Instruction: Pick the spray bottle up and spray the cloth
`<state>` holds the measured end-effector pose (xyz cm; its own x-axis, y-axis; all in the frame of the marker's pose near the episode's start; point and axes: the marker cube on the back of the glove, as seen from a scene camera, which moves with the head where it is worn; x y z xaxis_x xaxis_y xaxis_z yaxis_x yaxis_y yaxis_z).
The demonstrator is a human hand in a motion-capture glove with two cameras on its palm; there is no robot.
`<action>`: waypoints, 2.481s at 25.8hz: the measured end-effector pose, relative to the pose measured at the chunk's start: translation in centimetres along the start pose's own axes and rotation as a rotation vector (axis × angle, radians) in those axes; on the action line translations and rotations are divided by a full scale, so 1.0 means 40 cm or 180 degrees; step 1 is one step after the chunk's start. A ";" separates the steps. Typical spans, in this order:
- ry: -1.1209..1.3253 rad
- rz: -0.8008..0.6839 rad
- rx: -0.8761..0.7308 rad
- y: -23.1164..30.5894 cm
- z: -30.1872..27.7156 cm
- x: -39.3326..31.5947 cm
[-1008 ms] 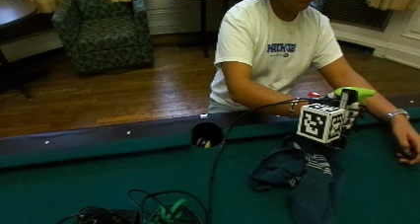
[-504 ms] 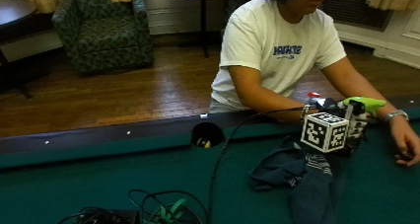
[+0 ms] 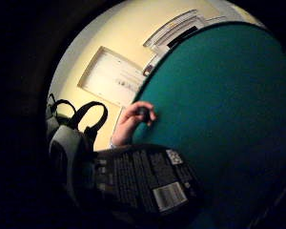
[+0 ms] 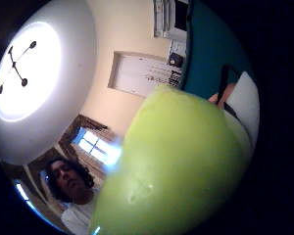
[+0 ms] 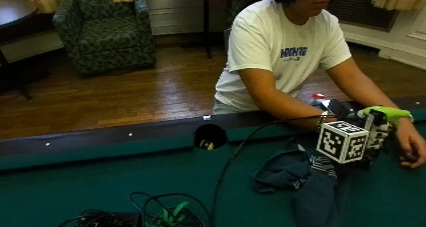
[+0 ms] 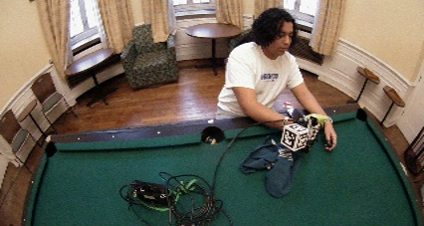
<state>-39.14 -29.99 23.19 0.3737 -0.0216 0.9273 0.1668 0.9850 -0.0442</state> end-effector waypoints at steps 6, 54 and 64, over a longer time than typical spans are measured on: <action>0.0017 -0.0020 -0.0014 -0.049 0.012 0.015; 0.2998 -0.0412 -0.1195 0.115 -0.338 -0.160; 0.3167 -0.0706 -0.1132 0.143 -0.417 -0.272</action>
<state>-27.04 -26.99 6.65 0.8496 -0.4807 0.2169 0.5174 0.8394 -0.1666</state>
